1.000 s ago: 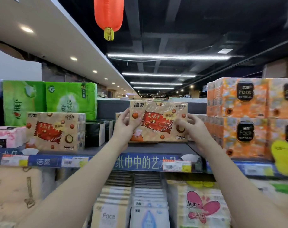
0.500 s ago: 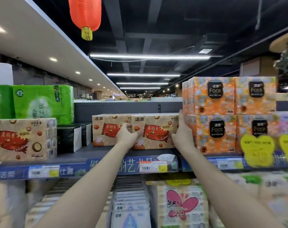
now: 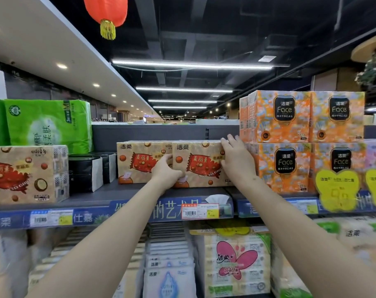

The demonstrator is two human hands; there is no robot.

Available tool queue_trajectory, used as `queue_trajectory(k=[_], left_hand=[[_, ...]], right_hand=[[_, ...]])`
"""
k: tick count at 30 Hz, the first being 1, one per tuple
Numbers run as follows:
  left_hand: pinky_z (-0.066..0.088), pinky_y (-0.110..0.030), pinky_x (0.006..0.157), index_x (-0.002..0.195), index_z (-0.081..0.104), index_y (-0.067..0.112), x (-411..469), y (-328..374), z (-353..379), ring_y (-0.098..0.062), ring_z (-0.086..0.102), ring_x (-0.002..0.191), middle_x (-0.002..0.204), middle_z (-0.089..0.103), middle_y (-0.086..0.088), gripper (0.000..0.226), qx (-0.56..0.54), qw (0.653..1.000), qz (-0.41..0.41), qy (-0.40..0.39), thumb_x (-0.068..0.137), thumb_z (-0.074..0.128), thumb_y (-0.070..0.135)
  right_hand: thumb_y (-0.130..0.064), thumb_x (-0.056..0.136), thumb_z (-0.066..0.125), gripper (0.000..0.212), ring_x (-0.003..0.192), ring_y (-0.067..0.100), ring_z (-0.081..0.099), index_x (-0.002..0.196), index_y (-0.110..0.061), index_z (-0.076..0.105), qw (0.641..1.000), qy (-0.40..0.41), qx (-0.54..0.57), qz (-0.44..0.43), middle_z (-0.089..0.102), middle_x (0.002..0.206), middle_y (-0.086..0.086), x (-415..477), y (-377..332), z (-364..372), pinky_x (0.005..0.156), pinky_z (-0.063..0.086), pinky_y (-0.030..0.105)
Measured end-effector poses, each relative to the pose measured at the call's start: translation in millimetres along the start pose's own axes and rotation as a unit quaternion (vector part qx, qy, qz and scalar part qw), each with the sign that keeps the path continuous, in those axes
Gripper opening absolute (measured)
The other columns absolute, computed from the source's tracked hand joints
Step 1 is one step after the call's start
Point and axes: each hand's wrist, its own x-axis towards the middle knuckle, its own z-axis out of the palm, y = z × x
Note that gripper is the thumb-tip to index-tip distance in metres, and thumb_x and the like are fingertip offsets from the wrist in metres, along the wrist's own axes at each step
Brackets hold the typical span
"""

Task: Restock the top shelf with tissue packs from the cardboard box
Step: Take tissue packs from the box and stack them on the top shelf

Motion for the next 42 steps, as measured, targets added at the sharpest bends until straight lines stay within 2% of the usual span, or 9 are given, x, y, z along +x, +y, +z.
queue_trajectory(k=[6,15,20,25,28,30,34,37,42], left_hand=[[0.059,-0.038,0.092,0.143,0.053,0.025,7,0,6,-0.021,0.066,0.112,0.129,0.068,0.0,0.076,0.002,1.0,0.002,0.011,0.077,0.088,0.01],[0.054,-0.028,0.088,0.145,0.053,0.019,20,4,19,-0.025,0.062,0.123,0.136,0.065,-0.006,0.069,0.027,0.999,0.01,0.019,0.083,0.076,-0.002],[0.056,-0.035,0.096,0.154,0.047,0.021,24,1,19,-0.026,0.061,0.126,0.14,0.064,-0.005,0.076,0.041,0.999,-0.004,-0.009,0.084,0.074,0.005],[0.054,-0.038,0.096,0.142,0.055,0.017,26,-5,10,-0.023,0.061,0.116,0.136,0.064,-0.004,0.052,0.096,0.995,0.013,0.015,0.091,0.065,0.013],[0.056,-0.041,0.089,0.136,0.054,0.02,29,-2,0,-0.024,0.058,0.108,0.135,0.053,-0.008,0.047,0.266,0.951,0.097,0.128,0.091,0.066,0.015],[0.048,-0.042,0.103,0.145,0.05,0.022,37,2,-11,-0.03,0.051,0.122,0.145,0.047,-0.011,0.057,0.358,0.901,0.167,0.18,0.091,0.066,0.014],[0.016,-0.054,0.126,0.165,0.019,0.028,56,7,-36,-0.032,0.022,0.156,0.17,0.024,-0.007,0.082,0.512,0.83,0.191,0.116,0.097,0.066,0.024],[0.019,-0.058,0.126,0.165,0.015,0.029,64,0,-52,-0.031,0.023,0.156,0.169,0.028,-0.004,0.089,0.545,0.824,0.152,0.044,0.096,0.07,0.035],[0.034,-0.05,0.118,0.157,0.035,0.03,67,-6,-60,-0.03,0.041,0.143,0.153,0.048,-0.003,0.072,0.539,0.817,0.192,0.062,0.095,0.069,0.019]], right_hand=[[-0.001,0.094,0.059,0.06,0.123,0.028,0.052,0.15,-0.011,0.042,0.996,-0.051,-0.066,-0.026,0.059,0.132,0.009,20,-11,-8,0.087,0.052,0.039],[-0.001,0.092,0.058,0.034,0.113,0.028,0.055,0.124,-0.012,0.059,0.996,-0.08,-0.043,-0.01,0.059,0.119,0.009,30,2,4,0.082,0.052,0.039],[0.001,0.092,0.058,0.034,0.114,0.028,0.053,0.125,-0.01,0.058,0.996,-0.077,-0.039,-0.005,0.058,0.119,0.01,33,2,10,0.083,0.053,0.04],[0.003,0.091,0.057,0.038,0.118,0.029,0.051,0.127,-0.011,0.057,0.996,-0.078,-0.032,0.003,0.057,0.122,0.01,33,4,14,0.084,0.052,0.041],[0.002,0.092,0.056,0.035,0.117,0.03,0.051,0.124,-0.011,0.058,0.996,-0.083,-0.037,0.002,0.057,0.121,0.011,34,5,13,0.083,0.052,0.041],[0.001,0.093,0.055,0.037,0.119,0.031,0.051,0.128,-0.011,0.057,0.995,-0.086,-0.041,0.001,0.056,0.123,0.011,34,4,12,0.084,0.052,0.042],[0.0,0.094,0.056,0.064,0.127,0.032,0.048,0.153,-0.021,0.04,0.994,-0.1,-0.039,-0.018,0.051,0.136,0.013,32,7,11,0.09,0.052,0.043],[-0.012,0.094,0.066,0.072,0.131,0.031,0.045,0.157,-0.025,0.034,0.992,-0.121,-0.04,-0.026,0.049,0.139,0.012,33,10,10,0.094,0.05,0.042],[-0.038,0.087,0.077,0.07,0.127,0.029,0.048,0.149,-0.028,0.045,0.993,-0.116,-0.022,-0.009,0.051,0.133,0.009,35,8,12,0.091,0.053,0.043]])
